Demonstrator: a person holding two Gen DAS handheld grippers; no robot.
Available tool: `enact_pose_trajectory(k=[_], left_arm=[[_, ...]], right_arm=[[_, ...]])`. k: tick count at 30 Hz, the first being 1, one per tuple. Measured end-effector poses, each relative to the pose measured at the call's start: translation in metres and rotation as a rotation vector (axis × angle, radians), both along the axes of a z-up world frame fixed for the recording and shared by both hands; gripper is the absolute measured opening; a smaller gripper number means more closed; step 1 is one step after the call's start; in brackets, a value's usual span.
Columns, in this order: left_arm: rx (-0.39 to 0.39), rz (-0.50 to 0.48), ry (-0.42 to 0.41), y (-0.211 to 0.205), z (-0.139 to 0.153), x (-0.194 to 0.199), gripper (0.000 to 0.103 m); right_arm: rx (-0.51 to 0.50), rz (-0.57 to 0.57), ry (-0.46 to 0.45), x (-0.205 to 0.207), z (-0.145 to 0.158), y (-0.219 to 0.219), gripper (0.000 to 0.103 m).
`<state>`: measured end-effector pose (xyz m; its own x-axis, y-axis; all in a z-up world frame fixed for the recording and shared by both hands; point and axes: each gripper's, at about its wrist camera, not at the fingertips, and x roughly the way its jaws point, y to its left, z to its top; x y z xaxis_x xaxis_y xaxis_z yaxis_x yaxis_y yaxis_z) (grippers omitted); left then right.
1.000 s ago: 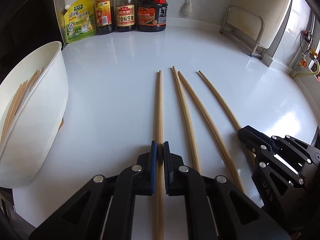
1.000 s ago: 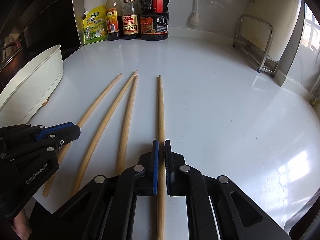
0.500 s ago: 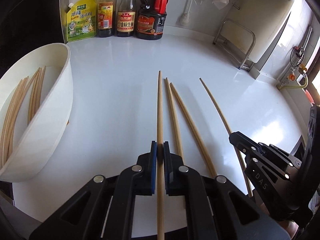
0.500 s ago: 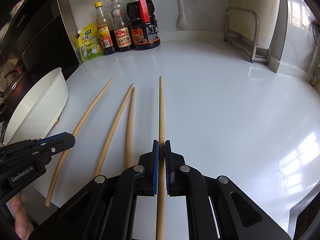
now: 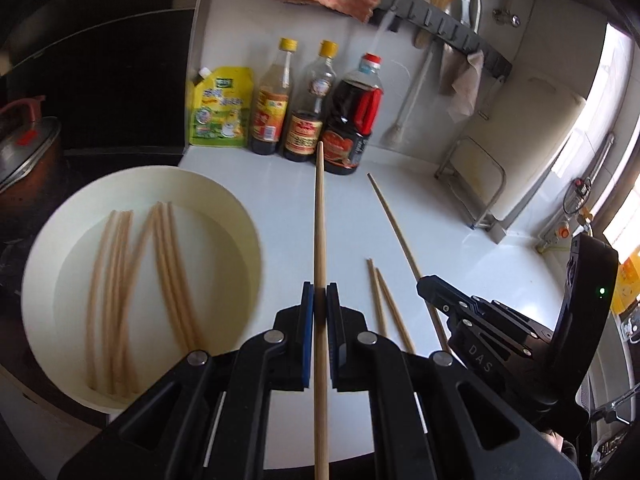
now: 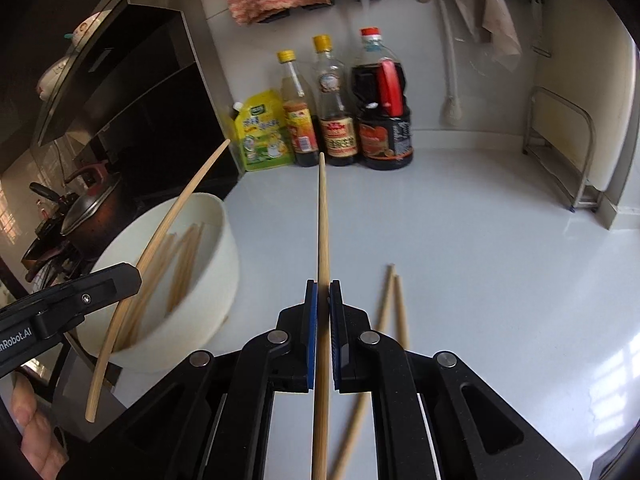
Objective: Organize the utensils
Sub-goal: 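Carry both chopsticks into the white basin and open both tools, then withdraw both open tools from the basin toward the last two chopsticks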
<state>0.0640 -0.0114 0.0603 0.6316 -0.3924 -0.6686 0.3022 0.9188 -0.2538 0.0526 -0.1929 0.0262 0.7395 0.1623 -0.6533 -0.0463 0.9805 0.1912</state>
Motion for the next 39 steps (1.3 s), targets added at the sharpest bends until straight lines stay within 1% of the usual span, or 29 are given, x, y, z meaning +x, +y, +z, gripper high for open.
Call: enact_pose_trajectory(k=[4, 6, 10, 13, 16, 18, 21, 24, 27, 29, 30, 31, 36, 39], left_arm=[[0.04, 0.097, -0.039, 0.052, 0.011, 0.012, 0.007], [0.06, 0.13, -0.036, 0.073, 0.01, 0.022, 0.007], [0.096, 0.188, -0.018, 0.109, -0.005, 0.041, 0.007], [0.111, 0.205, 0.007, 0.125, -0.02, 0.052, 0.007], [0.111, 0.216, 0.041, 0.136, -0.036, 0.062, 0.007], [0.095, 0.228, 0.071, 0.144, -0.047, 0.068, 0.007], [0.077, 0.242, 0.105, 0.15, -0.059, 0.075, 0.007], [0.083, 0.25, 0.121, 0.151, -0.065, 0.078, 0.008], [0.066, 0.264, 0.119, 0.155, -0.066, 0.076, 0.022], [0.066, 0.277, 0.106, 0.157, -0.066, 0.073, 0.041], [0.066, 0.28, 0.099, 0.157, -0.066, 0.071, 0.045], [0.066, 0.281, 0.094, 0.158, -0.066, 0.069, 0.046], [0.069, 0.269, 0.092, 0.154, -0.065, 0.063, 0.046], [0.072, 0.265, 0.091, 0.153, -0.063, 0.057, 0.046]], right_arm=[[0.008, 0.082, -0.011, 0.028, 0.01, 0.052, 0.006], [0.02, 0.125, -0.006, 0.042, 0.011, 0.079, 0.006], [0.034, 0.206, 0.028, 0.067, 0.004, 0.13, 0.006], [0.033, 0.232, 0.075, 0.082, -0.01, 0.155, 0.006], [0.027, 0.249, 0.111, 0.094, -0.022, 0.174, 0.006], [0.02, 0.254, 0.132, 0.099, -0.03, 0.183, 0.006], [0.014, 0.248, 0.171, 0.104, -0.043, 0.19, 0.006], [0.015, 0.241, 0.185, 0.103, -0.05, 0.189, 0.006], [0.02, 0.23, 0.173, 0.1, -0.05, 0.184, 0.007], [0.019, 0.22, 0.164, 0.098, -0.049, 0.181, 0.007], [0.019, 0.216, 0.161, 0.097, -0.049, 0.179, 0.007], [0.021, 0.215, 0.16, 0.095, -0.048, 0.178, 0.007], [0.015, 0.215, 0.145, 0.085, -0.044, 0.172, 0.007], [-0.01, 0.216, 0.123, 0.075, -0.039, 0.17, 0.01]])
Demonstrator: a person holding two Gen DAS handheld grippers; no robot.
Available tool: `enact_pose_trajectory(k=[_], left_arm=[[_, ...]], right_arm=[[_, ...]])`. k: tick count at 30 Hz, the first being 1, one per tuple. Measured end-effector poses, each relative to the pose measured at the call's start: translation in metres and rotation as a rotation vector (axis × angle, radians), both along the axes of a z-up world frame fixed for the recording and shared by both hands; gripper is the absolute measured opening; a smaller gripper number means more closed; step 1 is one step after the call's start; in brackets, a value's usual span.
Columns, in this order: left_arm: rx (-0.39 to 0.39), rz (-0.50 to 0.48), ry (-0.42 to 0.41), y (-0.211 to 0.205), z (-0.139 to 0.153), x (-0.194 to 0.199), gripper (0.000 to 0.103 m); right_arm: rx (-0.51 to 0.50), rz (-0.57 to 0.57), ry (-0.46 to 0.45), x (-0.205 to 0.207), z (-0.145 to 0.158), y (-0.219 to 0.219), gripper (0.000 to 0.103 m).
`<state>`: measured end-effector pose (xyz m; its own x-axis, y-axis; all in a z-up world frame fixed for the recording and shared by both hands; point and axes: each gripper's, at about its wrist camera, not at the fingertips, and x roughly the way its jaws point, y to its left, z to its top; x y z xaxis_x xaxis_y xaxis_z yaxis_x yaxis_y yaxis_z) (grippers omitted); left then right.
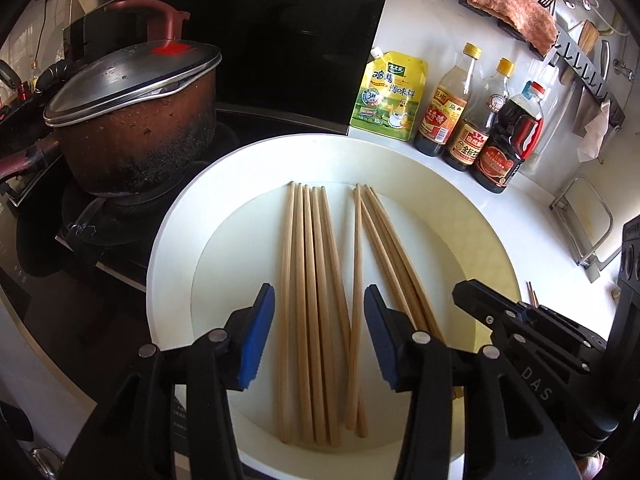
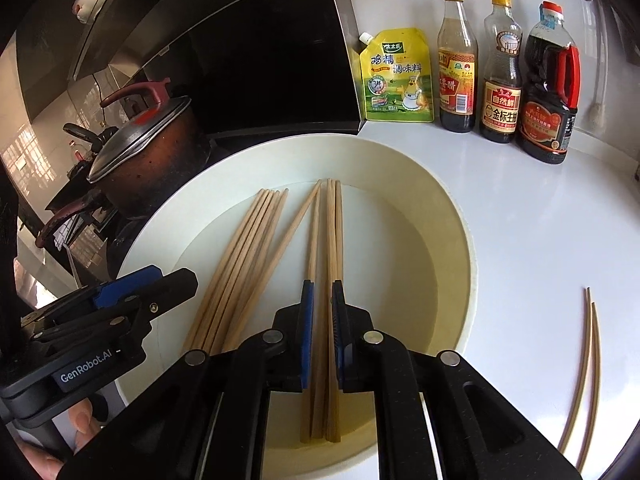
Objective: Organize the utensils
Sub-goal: 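Withdraw both open tools from the basin toward the last two chopsticks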
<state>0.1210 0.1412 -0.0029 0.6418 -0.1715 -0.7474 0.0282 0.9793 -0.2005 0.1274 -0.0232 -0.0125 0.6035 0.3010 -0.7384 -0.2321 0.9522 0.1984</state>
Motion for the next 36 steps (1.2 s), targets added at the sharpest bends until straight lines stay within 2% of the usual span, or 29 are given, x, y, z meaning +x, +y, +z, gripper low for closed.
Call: enact_pose_trajectory(k=[16, 24, 36], left_arm=[[-0.036, -0.047, -0.011, -0.025, 0.007, -0.036, 0.049], [-0.055, -0.138, -0.033, -0.066, 0.016, -0.052, 0.054], [-0.059, -0.258, -0.033, -0.144, 0.019, -0.064, 0.055]], right_arm=[[0.007, -0.065, -0.041, -0.048, 0.011, -0.041, 0.02], [0.007, -0.132, -0.053, -0.074, 0.014, -0.077, 0.023], [-0.001, -0.274, -0.05, -0.111, 0.013, -0.163, 0.027]])
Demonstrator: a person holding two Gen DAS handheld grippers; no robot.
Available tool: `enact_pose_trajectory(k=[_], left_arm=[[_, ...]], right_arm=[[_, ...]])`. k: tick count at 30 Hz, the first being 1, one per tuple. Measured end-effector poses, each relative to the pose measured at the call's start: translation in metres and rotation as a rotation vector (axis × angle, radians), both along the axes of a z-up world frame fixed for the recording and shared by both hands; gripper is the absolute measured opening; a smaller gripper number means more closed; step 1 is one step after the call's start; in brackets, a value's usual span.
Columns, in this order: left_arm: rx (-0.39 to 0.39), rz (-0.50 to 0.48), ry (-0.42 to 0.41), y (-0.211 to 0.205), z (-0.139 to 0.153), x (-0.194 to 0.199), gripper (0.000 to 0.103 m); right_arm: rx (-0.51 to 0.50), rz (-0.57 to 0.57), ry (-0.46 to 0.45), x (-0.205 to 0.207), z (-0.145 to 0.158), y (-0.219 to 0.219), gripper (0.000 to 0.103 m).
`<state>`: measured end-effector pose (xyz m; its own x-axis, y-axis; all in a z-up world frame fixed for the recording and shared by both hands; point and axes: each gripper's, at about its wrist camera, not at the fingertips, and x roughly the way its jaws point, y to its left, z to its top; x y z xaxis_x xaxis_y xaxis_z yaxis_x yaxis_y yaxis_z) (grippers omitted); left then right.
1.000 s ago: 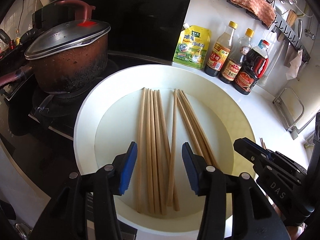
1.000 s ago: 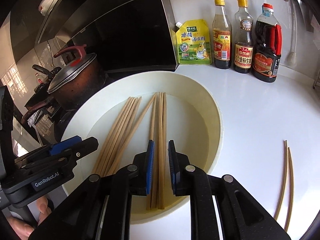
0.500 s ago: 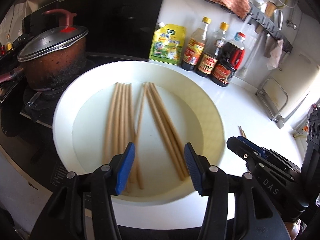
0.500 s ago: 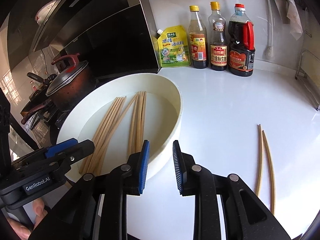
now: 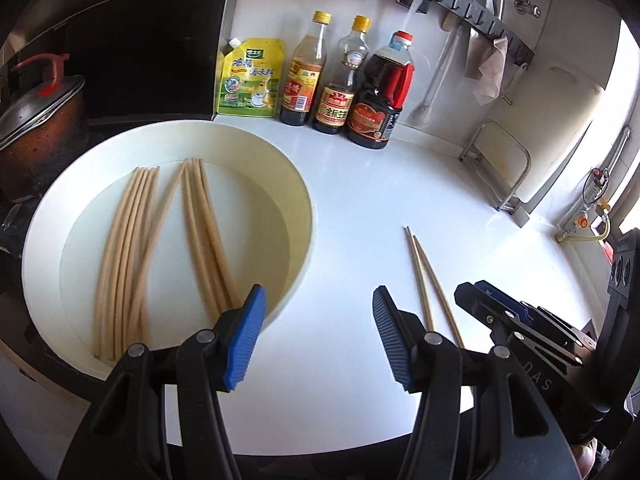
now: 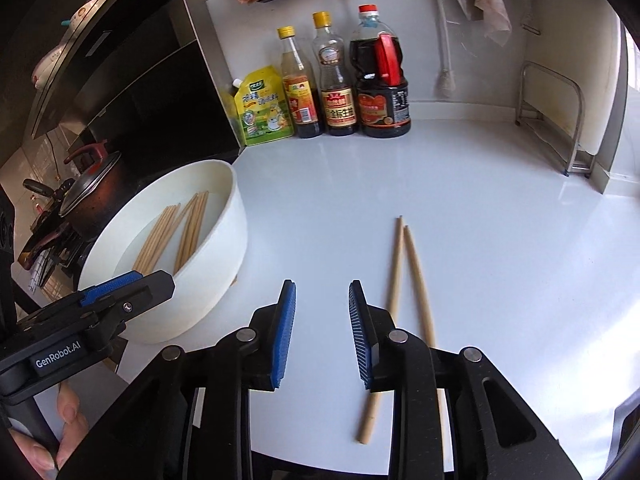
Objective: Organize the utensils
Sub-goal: 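Withdraw both open tools from the basin toward the last two chopsticks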
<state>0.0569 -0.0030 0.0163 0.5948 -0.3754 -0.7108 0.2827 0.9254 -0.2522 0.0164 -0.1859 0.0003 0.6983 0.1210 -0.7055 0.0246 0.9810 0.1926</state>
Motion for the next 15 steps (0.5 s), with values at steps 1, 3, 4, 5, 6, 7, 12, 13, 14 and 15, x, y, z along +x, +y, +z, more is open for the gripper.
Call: enact_pose_trajectory(k=[1, 3, 4, 5, 6, 7, 12, 13, 14, 15], left_arm=[[0.0, -0.006, 0.0, -0.005, 0.0, -0.001, 0.055], [0.0, -0.015, -0.001, -0.015, 0.0, -0.003, 0.055], [0.001, -0.02, -0.001, -0.02, 0.0, -0.004, 0.055], [0.002, -0.024, 0.0, -0.023, 0.0, -0.004, 0.056], [0.005, -0.027, -0.001, -0.028, 0.0, -0.005, 0.056], [0.01, -0.03, -0.003, -0.032, 0.0, -0.005, 0.057], [0.045, -0.044, 0.002, -0.05, -0.006, -0.006, 0.057], [0.05, -0.045, 0.005, -0.053, -0.007, -0.006, 0.057], [0.056, -0.043, 0.007, -0.055, -0.009, -0.005, 0.057], [0.062, -0.042, 0.008, -0.057, -0.01, -0.005, 0.057]], right_arm=[[-0.003, -0.005, 0.005, -0.001, -0.001, -0.005, 0.027], [-0.011, -0.014, 0.015, -0.004, -0.004, -0.015, 0.027], [-0.015, -0.019, 0.02, -0.005, -0.005, -0.02, 0.027], [-0.016, -0.025, 0.023, -0.005, -0.007, -0.024, 0.027], [-0.016, -0.031, 0.026, -0.006, -0.008, -0.029, 0.027], [-0.015, -0.037, 0.027, -0.007, -0.009, -0.034, 0.027], [0.009, -0.065, 0.033, -0.011, -0.017, -0.055, 0.029], [0.011, -0.067, 0.034, -0.011, -0.019, -0.058, 0.029], [0.011, -0.069, 0.035, -0.013, -0.021, -0.062, 0.029], [0.01, -0.071, 0.038, -0.014, -0.023, -0.065, 0.029]])
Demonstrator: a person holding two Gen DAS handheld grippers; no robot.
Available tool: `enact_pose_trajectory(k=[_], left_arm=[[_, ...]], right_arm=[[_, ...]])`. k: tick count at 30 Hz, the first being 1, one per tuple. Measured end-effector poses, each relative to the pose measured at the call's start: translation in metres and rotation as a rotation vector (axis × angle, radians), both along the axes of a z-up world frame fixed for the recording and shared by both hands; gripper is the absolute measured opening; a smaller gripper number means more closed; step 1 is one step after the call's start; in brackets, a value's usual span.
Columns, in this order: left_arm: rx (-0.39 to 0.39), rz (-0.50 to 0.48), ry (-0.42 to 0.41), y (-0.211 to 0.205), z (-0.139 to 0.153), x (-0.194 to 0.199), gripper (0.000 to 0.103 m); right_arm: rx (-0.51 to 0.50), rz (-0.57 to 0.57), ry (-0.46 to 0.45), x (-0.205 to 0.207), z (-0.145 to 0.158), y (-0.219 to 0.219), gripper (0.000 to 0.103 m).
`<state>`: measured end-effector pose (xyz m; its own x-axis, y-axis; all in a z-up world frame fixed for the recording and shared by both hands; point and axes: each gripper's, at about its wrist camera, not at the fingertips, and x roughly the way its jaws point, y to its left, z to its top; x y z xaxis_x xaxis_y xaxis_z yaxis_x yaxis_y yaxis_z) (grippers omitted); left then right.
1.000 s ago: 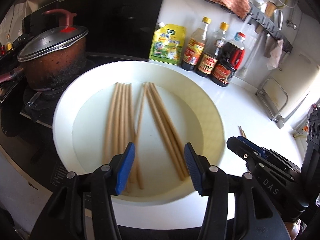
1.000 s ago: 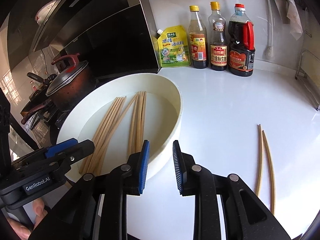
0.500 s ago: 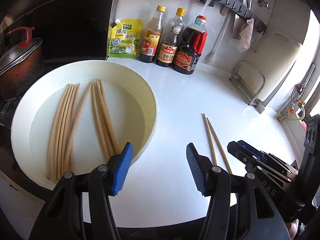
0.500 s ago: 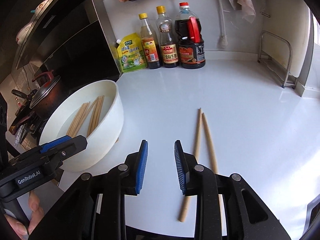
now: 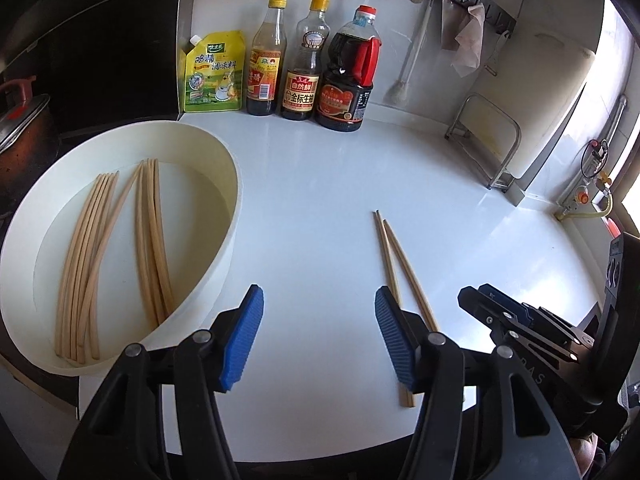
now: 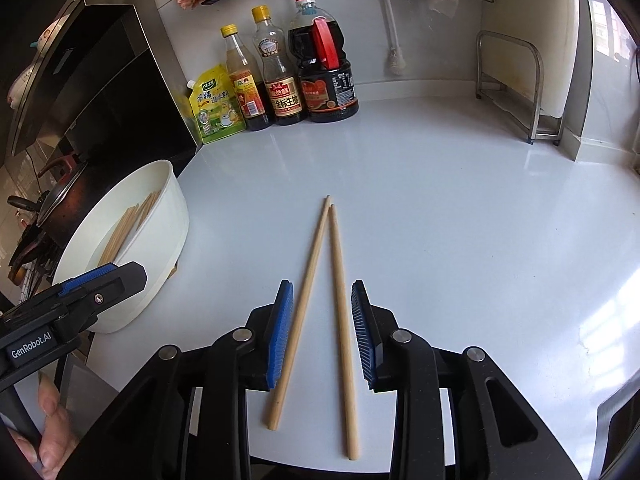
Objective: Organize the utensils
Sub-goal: 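Withdraw both open tools from the basin toward the last two chopsticks, then position both open tools over the last two chopsticks, then close the right tool on one chopstick while the left tool grasps the other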
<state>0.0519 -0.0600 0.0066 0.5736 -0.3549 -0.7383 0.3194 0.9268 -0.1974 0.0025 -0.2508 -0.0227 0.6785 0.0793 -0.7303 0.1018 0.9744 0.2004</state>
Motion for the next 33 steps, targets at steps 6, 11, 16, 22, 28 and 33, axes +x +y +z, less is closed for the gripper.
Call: enact_pose_trajectory(k=[6, 11, 16, 22, 28, 33], left_arm=[[0.014, 0.0, 0.019, -0.011, -0.009, 0.002, 0.058], [0.019, -0.022, 0.038, -0.024, -0.017, -0.001, 0.061], [0.039, -0.031, 0.053, -0.032, -0.025, -0.002, 0.061], [0.057, -0.033, 0.074, -0.037, -0.033, -0.001, 0.061], [0.077, -0.037, 0.088, -0.045, -0.041, 0.0, 0.061], [0.094, -0.039, 0.102, -0.053, -0.05, 0.004, 0.062]], right_arm=[[-0.011, -0.012, 0.027, 0.0, -0.014, -0.014, 0.029], [-0.028, -0.001, 0.058, 0.004, -0.026, -0.016, 0.03], [-0.072, 0.028, 0.09, 0.008, -0.038, -0.009, 0.031], [-0.114, 0.044, 0.112, 0.01, -0.048, -0.003, 0.031], [-0.168, 0.059, 0.118, 0.012, -0.053, 0.002, 0.03], [-0.179, 0.045, 0.113, 0.013, -0.053, -0.004, 0.009]])
